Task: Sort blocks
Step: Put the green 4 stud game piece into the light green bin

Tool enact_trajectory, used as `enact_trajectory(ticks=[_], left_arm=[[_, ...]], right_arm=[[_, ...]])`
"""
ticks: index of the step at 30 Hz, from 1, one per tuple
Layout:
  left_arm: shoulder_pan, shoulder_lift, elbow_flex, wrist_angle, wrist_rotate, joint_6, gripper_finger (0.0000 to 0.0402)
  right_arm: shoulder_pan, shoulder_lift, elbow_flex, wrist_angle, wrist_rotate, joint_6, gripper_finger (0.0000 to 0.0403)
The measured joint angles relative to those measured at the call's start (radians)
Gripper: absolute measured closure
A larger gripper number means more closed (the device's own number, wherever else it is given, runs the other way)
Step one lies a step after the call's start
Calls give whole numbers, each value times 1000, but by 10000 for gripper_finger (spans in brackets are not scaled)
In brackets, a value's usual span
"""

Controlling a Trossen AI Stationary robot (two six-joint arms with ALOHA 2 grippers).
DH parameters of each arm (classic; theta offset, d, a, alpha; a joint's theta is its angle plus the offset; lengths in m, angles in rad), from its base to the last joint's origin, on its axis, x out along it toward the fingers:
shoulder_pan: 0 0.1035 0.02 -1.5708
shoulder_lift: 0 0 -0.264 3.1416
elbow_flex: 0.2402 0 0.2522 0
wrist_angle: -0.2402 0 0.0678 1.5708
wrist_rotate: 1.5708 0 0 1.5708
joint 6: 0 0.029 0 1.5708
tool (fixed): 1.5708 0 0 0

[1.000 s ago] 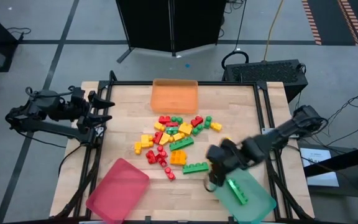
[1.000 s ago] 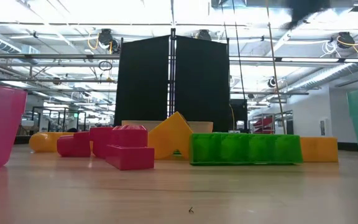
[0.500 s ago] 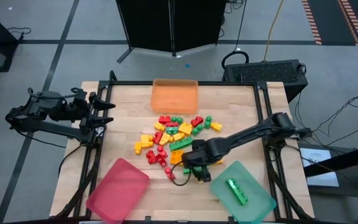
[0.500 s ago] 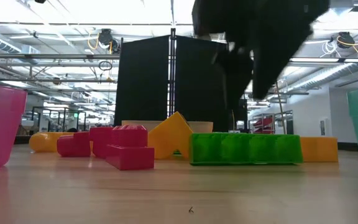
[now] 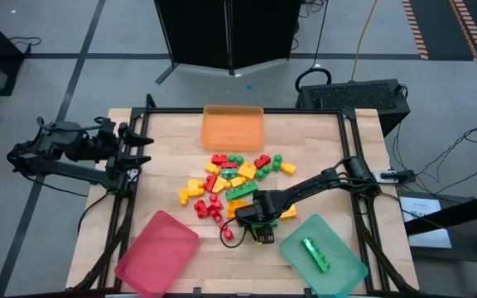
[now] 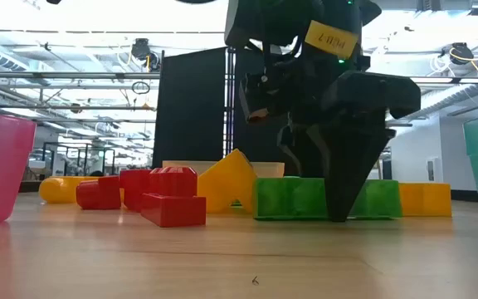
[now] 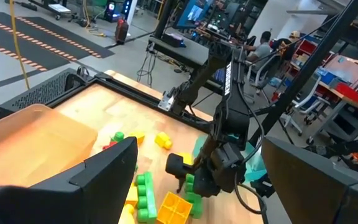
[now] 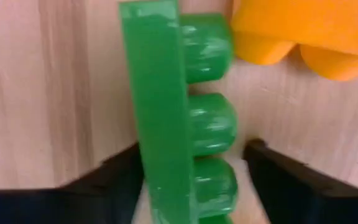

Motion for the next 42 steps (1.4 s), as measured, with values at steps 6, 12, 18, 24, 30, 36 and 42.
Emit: enact_trajectory(ticks=[6,12,18,24,30,36,42], left_arm=[[0,0,0,0,-1,2,56],[0,0,0,-1,-2,8,56],[0,0,0,-1,-3,8,56],[0,0,0,-2,-3,8,56],[0,0,0,-2,-3,8,56],[0,0,0,-2,-7,23,56],[0,0,0,0,-11,26,56]], right_arm=[[0,-8,12,-18,-7,9,257],[-1,-70,74,-125,13,60,257],[11,-241,153,-260,92,188,257],[126,-420,159,-435,166,539,257],[320,-436,157,-614,135,906,257],[454,-377,157,-621,69,1116,257],[499,-284,157,-622,34,1129,257]])
